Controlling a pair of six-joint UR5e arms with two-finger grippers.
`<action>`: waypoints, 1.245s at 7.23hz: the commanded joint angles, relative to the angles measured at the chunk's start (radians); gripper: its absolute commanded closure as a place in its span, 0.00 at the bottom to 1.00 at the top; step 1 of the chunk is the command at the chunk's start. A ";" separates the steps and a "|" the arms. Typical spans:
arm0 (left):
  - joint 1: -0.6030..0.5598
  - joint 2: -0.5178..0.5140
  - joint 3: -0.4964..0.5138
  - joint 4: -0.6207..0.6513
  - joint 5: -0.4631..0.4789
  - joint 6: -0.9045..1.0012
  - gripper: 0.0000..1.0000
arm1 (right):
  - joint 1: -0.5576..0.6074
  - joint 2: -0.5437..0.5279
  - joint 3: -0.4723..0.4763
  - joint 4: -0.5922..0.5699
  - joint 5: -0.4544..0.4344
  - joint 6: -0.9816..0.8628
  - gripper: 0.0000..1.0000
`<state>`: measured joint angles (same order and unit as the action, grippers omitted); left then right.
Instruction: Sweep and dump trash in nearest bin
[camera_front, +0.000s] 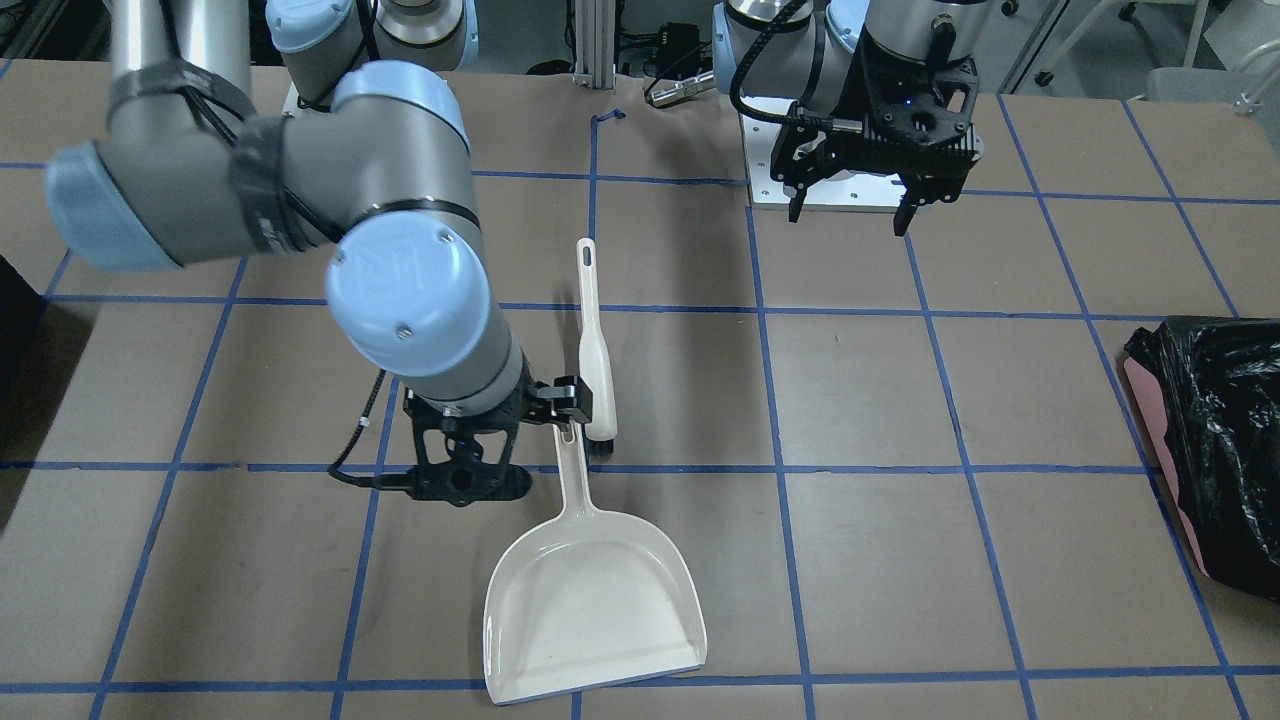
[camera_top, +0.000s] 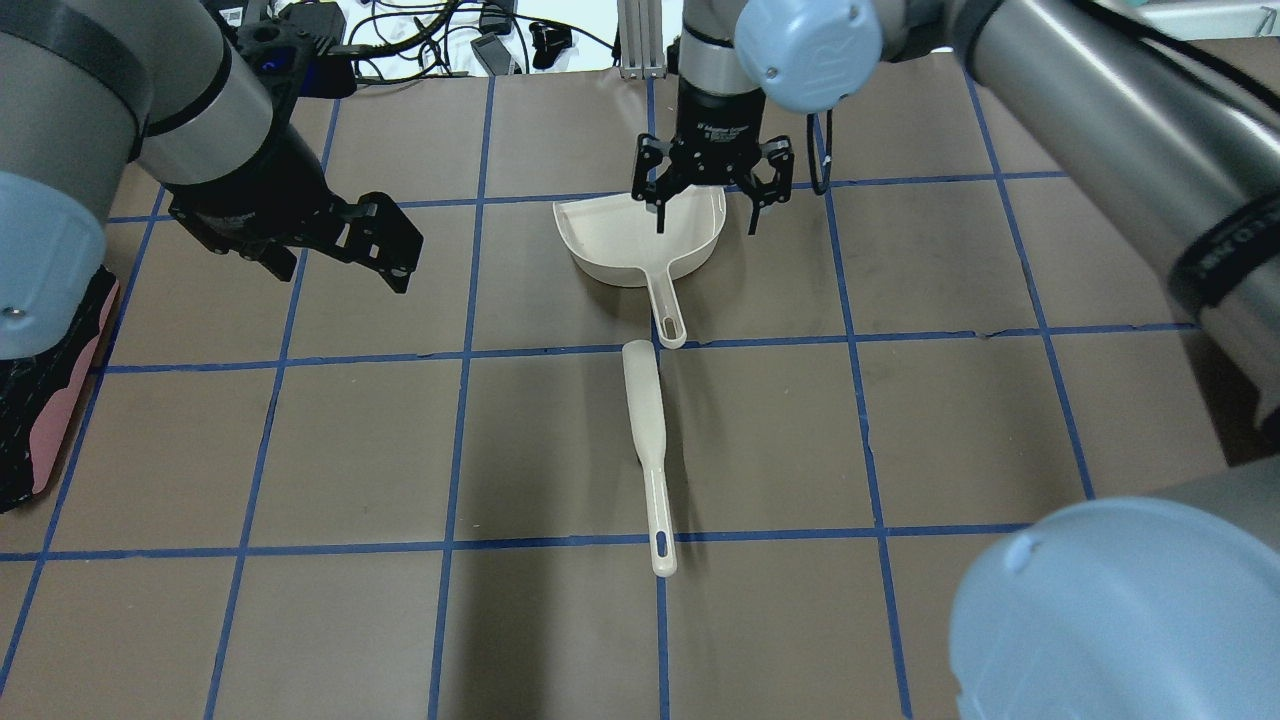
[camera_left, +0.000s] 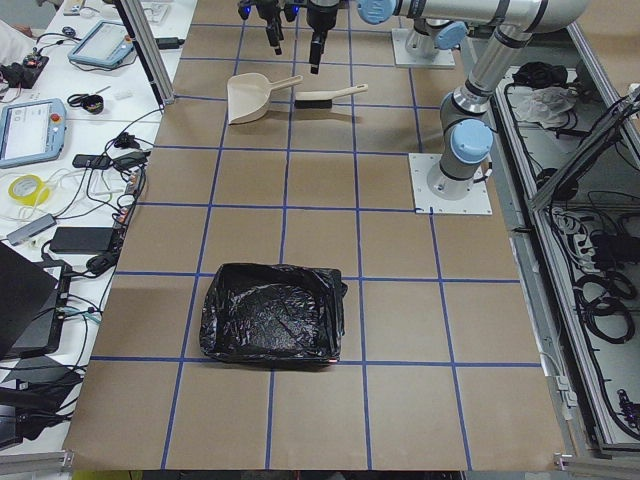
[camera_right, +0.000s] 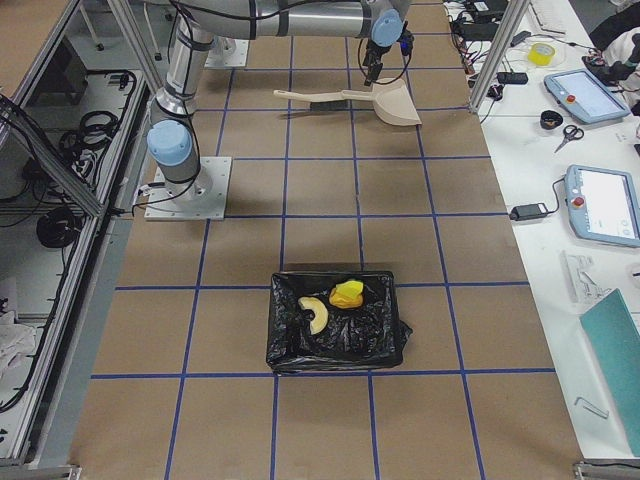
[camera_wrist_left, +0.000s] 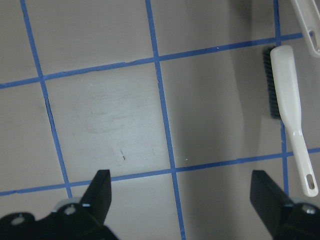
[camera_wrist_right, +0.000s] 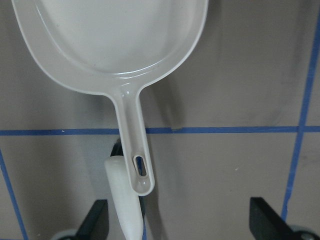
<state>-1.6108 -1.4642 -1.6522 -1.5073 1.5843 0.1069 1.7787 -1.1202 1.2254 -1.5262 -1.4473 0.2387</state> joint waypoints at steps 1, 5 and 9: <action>0.005 -0.037 0.041 0.010 -0.007 -0.012 0.00 | -0.079 -0.155 0.012 0.122 -0.005 -0.024 0.00; 0.000 -0.025 0.025 0.004 -0.004 -0.012 0.00 | -0.257 -0.335 0.017 0.192 -0.008 -0.113 0.00; 0.000 -0.018 0.012 0.002 -0.001 -0.013 0.00 | -0.199 -0.436 0.308 -0.219 -0.166 -0.060 0.00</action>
<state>-1.6107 -1.4824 -1.6379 -1.5043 1.5827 0.0948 1.5448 -1.5138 1.4107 -1.5799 -1.5983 0.1525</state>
